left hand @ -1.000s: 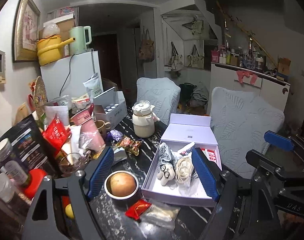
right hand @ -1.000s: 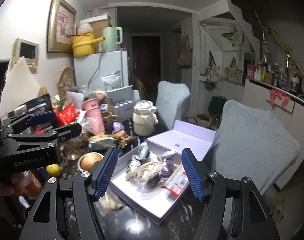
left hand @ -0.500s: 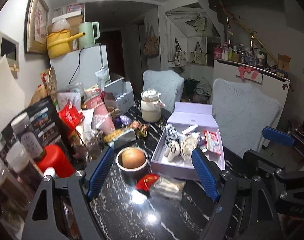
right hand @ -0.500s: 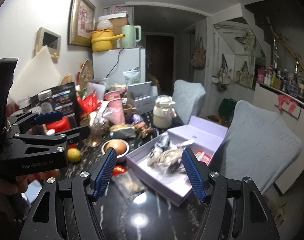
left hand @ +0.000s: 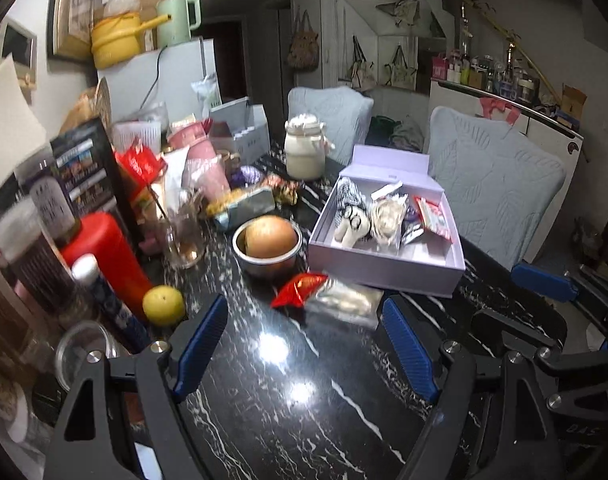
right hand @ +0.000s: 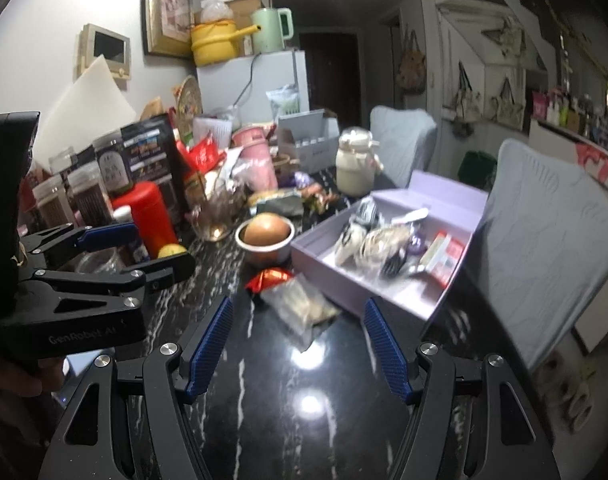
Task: Organize soft objects
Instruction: 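Grasp the clear zip bag with the right gripper while the left grasps the red snack packet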
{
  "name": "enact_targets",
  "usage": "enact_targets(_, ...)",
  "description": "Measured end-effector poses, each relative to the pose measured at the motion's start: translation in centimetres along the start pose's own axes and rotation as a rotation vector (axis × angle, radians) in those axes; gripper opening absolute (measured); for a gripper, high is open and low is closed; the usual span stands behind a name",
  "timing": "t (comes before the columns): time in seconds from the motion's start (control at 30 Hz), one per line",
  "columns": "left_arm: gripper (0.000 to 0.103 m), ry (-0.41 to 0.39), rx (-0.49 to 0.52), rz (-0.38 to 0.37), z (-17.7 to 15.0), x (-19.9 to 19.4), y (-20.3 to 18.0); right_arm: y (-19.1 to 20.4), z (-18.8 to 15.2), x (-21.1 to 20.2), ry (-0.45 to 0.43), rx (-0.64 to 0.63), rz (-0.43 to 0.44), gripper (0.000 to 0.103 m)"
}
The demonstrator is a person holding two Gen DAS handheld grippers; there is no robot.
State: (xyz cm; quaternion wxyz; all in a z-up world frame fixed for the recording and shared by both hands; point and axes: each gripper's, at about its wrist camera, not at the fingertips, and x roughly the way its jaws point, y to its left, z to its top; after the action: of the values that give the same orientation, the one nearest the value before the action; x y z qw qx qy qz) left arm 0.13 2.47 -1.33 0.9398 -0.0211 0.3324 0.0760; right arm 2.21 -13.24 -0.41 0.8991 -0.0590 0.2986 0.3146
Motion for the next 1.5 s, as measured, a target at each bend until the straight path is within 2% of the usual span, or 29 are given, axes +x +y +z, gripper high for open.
enact_targets(0.33, 0.080, 0.104, -0.043, -0.002, -1.7, 3.9, 2.0, -0.3, -2.5, 3.9, 0.105, 0.017, 0.033, 0.069)
enact_targets(0.7, 0.080, 0.194, -0.067, 0.001, -1.8, 9.5, 4.2, -1.1, -2.8, 10.5, 0.229, 0.022, 0.056, 0.070)
enact_targets(0.8, 0.080, 0.206, -0.067, 0.010, -1.6, 10.5, 4.6, -1.3, -2.5, 12.3, 0.250, 0.020, 0.061, 0.076)
enact_targets(0.97, 0.080, 0.232, -0.078, 0.027, -1.3, 12.2, 5.6, -1.4, -1.8, 14.8, 0.278, -0.009, 0.067, 0.079)
enact_targets(1.37, 0.080, 0.252, -0.124, 0.055, -0.9, 13.9, 7.8, -0.3, -0.3, 20.7, 0.344, -0.136, 0.110, 0.079)
enact_targets(1.5, 0.080, 0.251, -0.111, 0.060, -0.5, 14.3, 7.7, -0.1, -0.4, 21.7, 0.356, -0.159, 0.091, 0.079)
